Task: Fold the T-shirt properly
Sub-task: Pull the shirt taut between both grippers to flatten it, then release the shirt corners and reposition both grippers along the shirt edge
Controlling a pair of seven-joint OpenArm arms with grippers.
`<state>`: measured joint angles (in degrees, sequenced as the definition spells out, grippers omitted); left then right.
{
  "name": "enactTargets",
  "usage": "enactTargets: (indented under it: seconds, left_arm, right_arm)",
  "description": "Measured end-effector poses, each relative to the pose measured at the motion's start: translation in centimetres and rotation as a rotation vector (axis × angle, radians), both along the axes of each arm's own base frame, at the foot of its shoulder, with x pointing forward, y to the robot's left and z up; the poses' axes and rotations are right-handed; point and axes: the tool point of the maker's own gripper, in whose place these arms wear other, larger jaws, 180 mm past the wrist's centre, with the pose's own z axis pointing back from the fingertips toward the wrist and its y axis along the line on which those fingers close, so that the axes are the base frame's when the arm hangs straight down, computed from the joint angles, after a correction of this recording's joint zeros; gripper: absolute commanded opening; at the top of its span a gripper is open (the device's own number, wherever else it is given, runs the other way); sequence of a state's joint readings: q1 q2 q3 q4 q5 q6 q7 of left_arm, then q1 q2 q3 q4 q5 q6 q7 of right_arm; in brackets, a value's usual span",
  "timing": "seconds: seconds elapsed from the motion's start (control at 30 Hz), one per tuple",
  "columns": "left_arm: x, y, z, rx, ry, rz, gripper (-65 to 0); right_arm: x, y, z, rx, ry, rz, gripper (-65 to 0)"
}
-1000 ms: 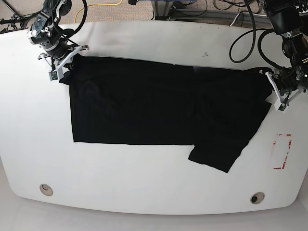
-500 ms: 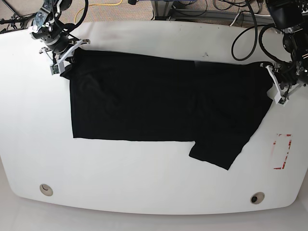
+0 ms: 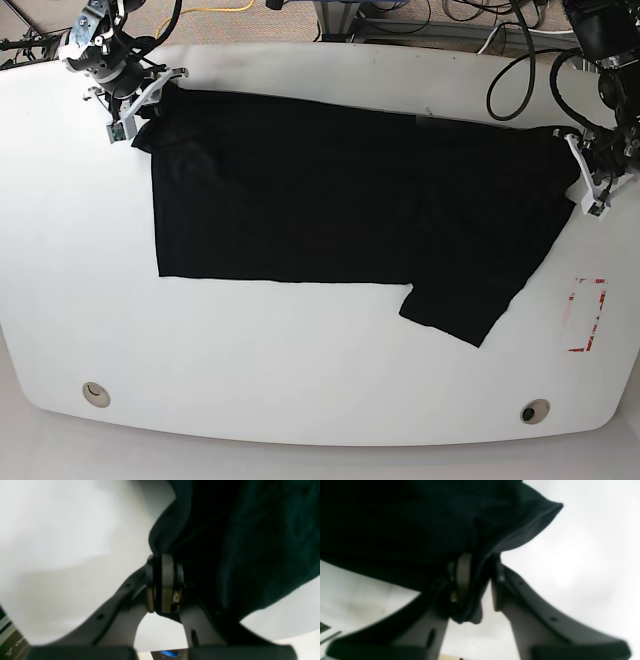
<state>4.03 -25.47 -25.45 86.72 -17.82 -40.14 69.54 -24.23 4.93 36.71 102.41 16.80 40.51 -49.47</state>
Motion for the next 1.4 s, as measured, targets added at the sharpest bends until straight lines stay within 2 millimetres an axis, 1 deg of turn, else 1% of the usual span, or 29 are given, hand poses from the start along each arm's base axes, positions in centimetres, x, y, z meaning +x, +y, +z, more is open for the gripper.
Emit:
enactTargets:
  seconds: [0.07, 0.2, 0.27, 0.37, 0.53, 0.63, 0.7, 0.83, 0.9, 0.97, 1.03, 1.2, 1.3, 1.4]
  left_arm:
    - [0.0, 0.1, 0.1, 0.005, 0.0, 0.0, -52.2]
    - [-0.2, 0.6, 0.2, 0.027, 0.01, 0.002, -32.2]
    - [-0.4, 0.9, 0.2, 0.038, 0.02, 0.004, -24.7]
    - [-0.4, 0.8, 0.2, 0.04, 0.02, 0.002, -19.4]
    - [-0.2, 0.9, 0.4, 0.038, 0.014, 0.004, -19.2]
    - [-0.2, 1.1, 1.0, 0.05, 0.016, 0.014, -18.9]
    - [0.1, 1.7, 2.2, 0.069, -0.005, 0.039, -18.9]
    - [0.9, 4.0, 6.0, 0.124, -0.093, 0.117, -19.0]
    - [1.4, 4.5, 7.4, 0.127, -0.14, 0.143, -19.2]
    - [2.2, 4.4, 8.7, 0.092, -0.215, 0.166, -19.2]
    - [2.7, 4.0, 9.3, 0.043, -0.269, 0.184, -19.2]
    - [2.6, 3.3, 9.4, -0.036, -0.295, 0.204, -19.2]
    - [3.6, 2.3, 10.0, -0.094, -0.341, 0.181, -19.2]
    - [4.5, 0.9, 10.5, -0.164, -0.396, 0.151, -19.2]
  right_arm:
    - [-0.2, 0.0, 0.0, 0.001, 0.002, -0.001, -37.3]
    - [-0.1, -0.1, 0.2, -0.011, 0.001, 0.002, -30.1]
    - [0.0, -0.3, 0.6, -0.027, -0.005, 0.003, -27.1]
    - [0.3, -0.6, 1.6, -0.06, -0.025, 0.008, -23.1]
    - [1.2, 0.0, 3.9, -0.094, -0.079, 0.029, -20.1]
    - [1.5, 0.2, 4.5, -0.105, -0.084, 0.035, -19.8]
    - [1.8, 0.3, 4.8, -0.109, -0.097, 0.037, -20.0]
    - [2.8, 0.2, 5.3, -0.115, -0.117, 0.035, -20.3]
    - [3.4, 0.2, 5.6, -0.114, -0.134, 0.033, -20.3]
    - [4.2, 0.2, 6.0, -0.113, -0.159, 0.033, -20.3]
    - [4.9, 0.4, 6.5, -0.109, -0.18, 0.031, -20.3]
    - [6.7, 0.2, 7.6, -0.116, -0.228, 0.03, -20.3]
    - [7.8, 0.0, 8.3, -0.123, -0.259, 0.026, -20.5]
    - [8.9, 0.3, 9.1, -0.118, -0.291, 0.031, -20.5]
